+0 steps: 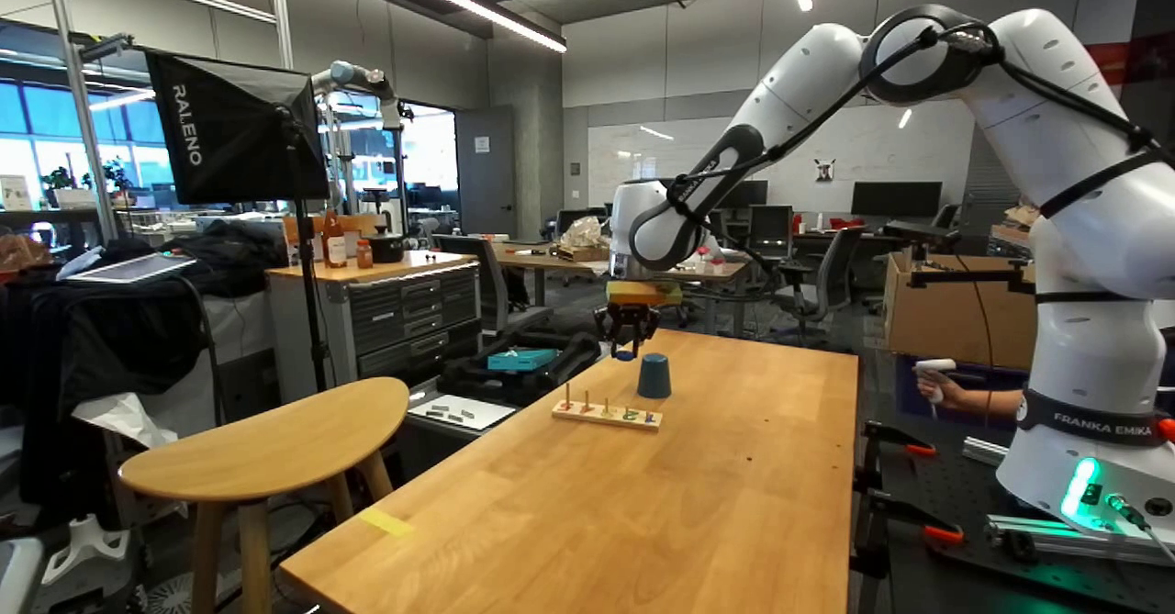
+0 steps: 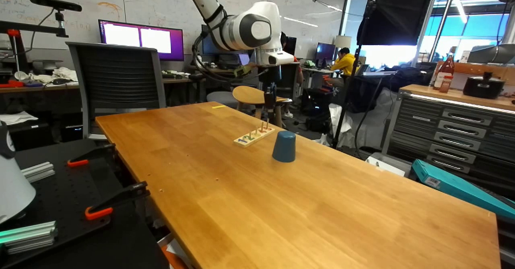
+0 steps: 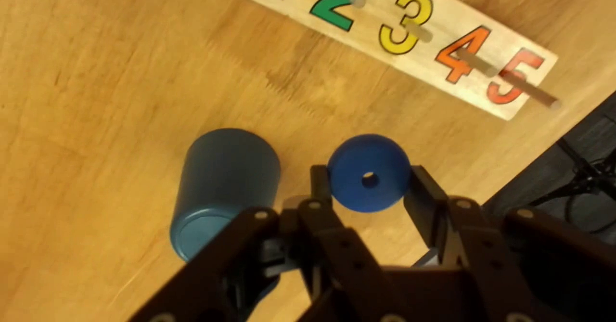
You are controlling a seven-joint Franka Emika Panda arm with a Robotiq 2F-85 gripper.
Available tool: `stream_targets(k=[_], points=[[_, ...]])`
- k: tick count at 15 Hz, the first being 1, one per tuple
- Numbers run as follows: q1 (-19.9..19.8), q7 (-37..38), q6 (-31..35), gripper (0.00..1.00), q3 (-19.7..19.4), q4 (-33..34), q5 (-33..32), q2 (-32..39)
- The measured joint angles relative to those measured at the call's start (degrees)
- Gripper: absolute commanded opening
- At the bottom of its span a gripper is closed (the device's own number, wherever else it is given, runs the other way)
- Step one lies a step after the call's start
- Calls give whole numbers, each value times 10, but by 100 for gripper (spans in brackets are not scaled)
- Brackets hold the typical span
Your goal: Pick up the blue object from the holder and put it on the table.
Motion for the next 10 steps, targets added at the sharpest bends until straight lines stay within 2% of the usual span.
stream_targets(k=[8, 9, 10], points=[[-16, 1, 16, 19, -5, -15, 0, 58], [-16, 1, 19, 69, -5, -15, 0, 64], [-16, 2, 21, 69, -5, -15, 0, 70]])
